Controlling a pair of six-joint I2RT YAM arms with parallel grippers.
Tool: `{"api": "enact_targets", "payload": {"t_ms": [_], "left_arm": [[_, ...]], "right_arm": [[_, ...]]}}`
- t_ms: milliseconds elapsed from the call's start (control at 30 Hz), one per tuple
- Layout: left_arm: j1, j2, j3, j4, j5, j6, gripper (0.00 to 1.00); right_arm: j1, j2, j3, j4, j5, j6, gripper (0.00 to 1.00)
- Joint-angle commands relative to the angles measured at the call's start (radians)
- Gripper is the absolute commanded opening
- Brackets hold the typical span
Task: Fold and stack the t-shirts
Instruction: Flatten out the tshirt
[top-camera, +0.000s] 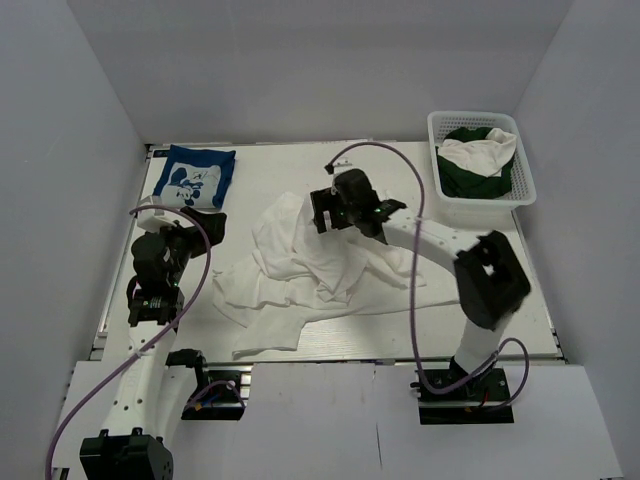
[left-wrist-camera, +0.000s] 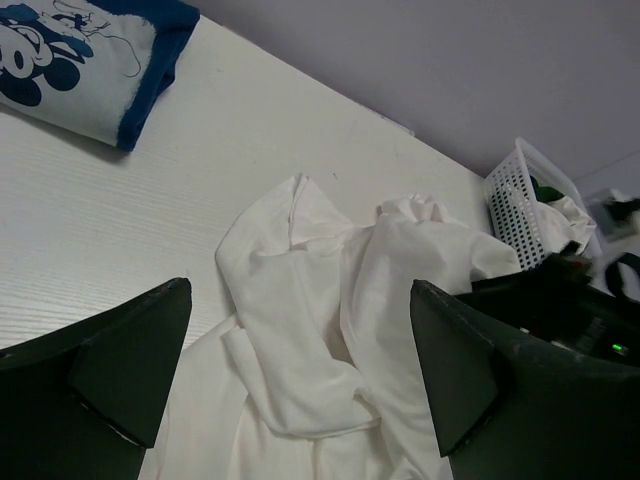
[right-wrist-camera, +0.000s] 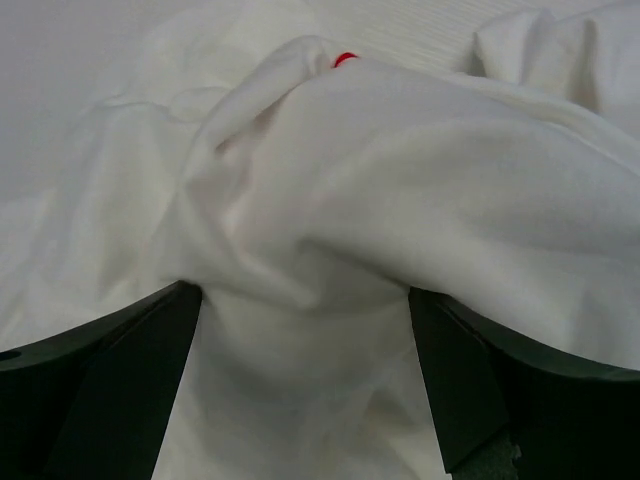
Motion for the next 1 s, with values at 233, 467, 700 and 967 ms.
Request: {"api": "enact_targets", "payload": {"t_ms": [233,467,700,967], "left_arm": [[0.002,-0.016,0.028,-0.014,-0.031,0.009,1.0],[0.002,-0.007,0.028,-0.023,-0.041,0.009,1.0],[0.002,-0.016,0.028,-0.032,-0.06,-0.001,1.0],[0.002,-0.036,0.008,-0.023,-0.081,-0.01,1.0]], "right_arm": [[0.037,0.195,0.204,-0.089,0.383,0.041,0.0],[0.025,-0.095,0.112,0.136,0.554,0.02,0.0],[-0.049,-0.219,0.194,0.351,0.69,-0.22,0.0],[-0.242,-0.092,0.453,0.468,0.759,-0.376,0.0]]}}
